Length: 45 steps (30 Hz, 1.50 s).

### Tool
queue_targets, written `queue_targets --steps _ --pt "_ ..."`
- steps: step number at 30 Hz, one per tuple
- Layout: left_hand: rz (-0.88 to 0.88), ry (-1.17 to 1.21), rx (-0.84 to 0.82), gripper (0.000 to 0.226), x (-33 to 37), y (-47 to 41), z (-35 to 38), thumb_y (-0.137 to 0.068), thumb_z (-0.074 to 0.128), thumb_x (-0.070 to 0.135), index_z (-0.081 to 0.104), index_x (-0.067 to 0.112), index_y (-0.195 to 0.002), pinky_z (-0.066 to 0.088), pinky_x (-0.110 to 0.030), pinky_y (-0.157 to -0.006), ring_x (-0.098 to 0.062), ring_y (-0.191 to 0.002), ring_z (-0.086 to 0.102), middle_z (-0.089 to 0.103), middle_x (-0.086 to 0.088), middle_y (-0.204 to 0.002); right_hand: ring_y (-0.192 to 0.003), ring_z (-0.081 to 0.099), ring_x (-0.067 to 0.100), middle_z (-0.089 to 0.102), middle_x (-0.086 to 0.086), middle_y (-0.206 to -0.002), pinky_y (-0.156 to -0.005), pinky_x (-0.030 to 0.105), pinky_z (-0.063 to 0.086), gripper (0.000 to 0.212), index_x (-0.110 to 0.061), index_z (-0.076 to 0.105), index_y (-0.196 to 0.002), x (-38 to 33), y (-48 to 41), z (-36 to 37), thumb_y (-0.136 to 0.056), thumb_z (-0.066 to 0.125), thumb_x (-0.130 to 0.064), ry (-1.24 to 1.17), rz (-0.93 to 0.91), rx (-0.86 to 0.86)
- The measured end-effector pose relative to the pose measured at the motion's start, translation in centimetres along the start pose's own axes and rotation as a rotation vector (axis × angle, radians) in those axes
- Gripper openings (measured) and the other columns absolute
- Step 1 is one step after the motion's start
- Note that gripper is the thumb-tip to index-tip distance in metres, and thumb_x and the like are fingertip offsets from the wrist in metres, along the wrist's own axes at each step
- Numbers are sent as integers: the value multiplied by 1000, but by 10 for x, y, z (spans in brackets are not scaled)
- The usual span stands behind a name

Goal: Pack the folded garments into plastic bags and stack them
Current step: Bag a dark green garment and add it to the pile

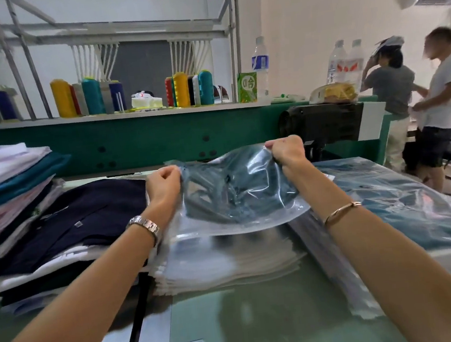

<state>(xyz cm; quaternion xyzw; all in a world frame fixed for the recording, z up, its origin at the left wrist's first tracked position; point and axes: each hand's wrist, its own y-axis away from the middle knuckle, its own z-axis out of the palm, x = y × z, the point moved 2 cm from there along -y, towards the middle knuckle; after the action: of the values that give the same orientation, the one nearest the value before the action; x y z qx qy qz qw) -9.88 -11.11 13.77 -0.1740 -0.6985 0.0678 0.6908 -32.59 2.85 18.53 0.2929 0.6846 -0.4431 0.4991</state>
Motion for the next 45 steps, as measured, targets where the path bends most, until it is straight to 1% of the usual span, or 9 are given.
queue_targets --steps 5,9,14,20,24,31,35,40,45 --pt "-27 263 -122 10 30 37 36 -95 61 15 68 13 -103 47 -7 -56 -5 -75 60 68 1 -88 -75 58 13 70 16 -102 -75 32 57 31 3 72 -100 -18 -18 -74 -81 49 14 -36 22 59" --pt "-35 311 -234 18 42 65 74 -96 60 15 67 7 -111 56 -22 -78 -15 -85 62 69 -8 -100 -85 56 10 69 3 -102 -66 17 46 43 -13 75 -92 -9 -33 -141 -83 45 16 -3 70 65" --pt "-26 327 -358 9 41 101 126 -97 58 11 66 12 -100 39 -14 -42 3 -43 44 59 -1 -74 -113 53 20 66 7 -121 -103 30 42 40 -7 73 -105 18 -44 -213 -81 50 16 115 69 88" --pt "1 331 -458 6 37 125 179 -96 60 13 65 17 -96 46 -15 -61 -6 -70 56 65 1 -86 -87 52 7 66 -2 -101 -75 18 45 44 -5 71 -106 44 -37 -268 -77 50 21 54 89 192" --pt "13 333 -524 9 32 138 202 -95 60 10 63 19 -93 49 -13 -66 -2 -73 59 64 5 -86 -106 52 19 64 4 -113 -94 29 47 42 -4 71 -107 62 -41 -293 -80 49 20 49 124 249" --pt "-94 204 -538 18 16 153 221 -95 58 10 58 6 -112 48 -18 -73 -12 -85 57 62 -5 -98 -106 50 19 61 5 -113 -81 18 43 35 3 67 -113 91 -47 -320 -84 52 15 158 146 332" --pt "9 81 -482 16 10 159 222 -95 57 13 57 8 -110 50 -23 -76 -14 -87 59 60 0 -94 -110 57 26 68 7 -110 -98 32 44 27 -2 72 -105 105 -48 -328 -81 62 5 386 141 335" --pt "197 -206 -565 37 -2 162 216 -98 55 28 49 12 -131 46 -26 -77 -14 -91 57 58 3 -99 -86 63 38 71 15 -81 -83 42 53 14 -9 75 -71 118 -38 -330 -76 62 -8 729 165 192" --pt "408 -421 -685 28 -5 162 213 -101 44 40 57 17 -95 45 -29 -67 -16 -83 57 61 2 -93 -96 59 39 68 19 -102 -90 44 49 21 0 73 -87 120 -36 -323 -87 54 -9 969 135 65"
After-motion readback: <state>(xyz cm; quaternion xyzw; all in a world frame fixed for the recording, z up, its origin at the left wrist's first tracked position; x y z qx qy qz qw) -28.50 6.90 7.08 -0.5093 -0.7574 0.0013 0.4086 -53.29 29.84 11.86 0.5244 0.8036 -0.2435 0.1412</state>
